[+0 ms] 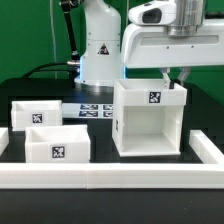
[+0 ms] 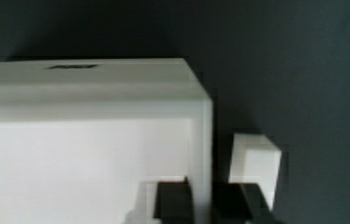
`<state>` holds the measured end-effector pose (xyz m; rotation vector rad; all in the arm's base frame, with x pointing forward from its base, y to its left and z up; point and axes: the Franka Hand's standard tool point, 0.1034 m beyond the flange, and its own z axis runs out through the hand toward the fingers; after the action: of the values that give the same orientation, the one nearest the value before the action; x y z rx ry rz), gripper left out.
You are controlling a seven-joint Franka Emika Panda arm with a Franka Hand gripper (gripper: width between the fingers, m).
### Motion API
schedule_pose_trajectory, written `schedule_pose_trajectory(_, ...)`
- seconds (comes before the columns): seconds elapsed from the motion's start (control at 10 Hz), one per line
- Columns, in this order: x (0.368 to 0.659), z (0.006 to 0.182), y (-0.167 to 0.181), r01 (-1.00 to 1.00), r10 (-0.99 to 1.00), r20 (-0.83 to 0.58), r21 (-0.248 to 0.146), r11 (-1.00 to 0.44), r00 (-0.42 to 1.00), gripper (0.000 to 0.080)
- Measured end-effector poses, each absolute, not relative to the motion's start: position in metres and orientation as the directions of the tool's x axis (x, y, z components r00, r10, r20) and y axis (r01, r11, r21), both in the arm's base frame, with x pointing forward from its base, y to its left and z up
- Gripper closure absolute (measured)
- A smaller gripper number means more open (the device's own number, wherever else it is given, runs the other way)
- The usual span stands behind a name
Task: Assemble drawer
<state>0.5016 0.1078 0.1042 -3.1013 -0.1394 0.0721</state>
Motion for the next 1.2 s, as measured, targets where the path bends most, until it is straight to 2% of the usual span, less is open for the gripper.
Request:
schedule_pose_trajectory(0.4,0.538,0.105,0.107,0.098,0.096,0.033,-0.049,-0.994,0.995,0.0762)
schedule_pose_trajectory(0.7,0.542,0.105,0.107,0.075,0.072,0.055,-0.053,-0.996,0.996,0.0762)
schedule_pose_trajectory(1.0,0.542,0.106,0.111,-0.126,-0.129,0.042,-0.073,-0.989,0.991,0.0762)
schedule_pose_trajectory(1.2,0.551,0.105,0.110,-0.327,-0.330,0.024,-0.095,-0.940,0.944,0.0762)
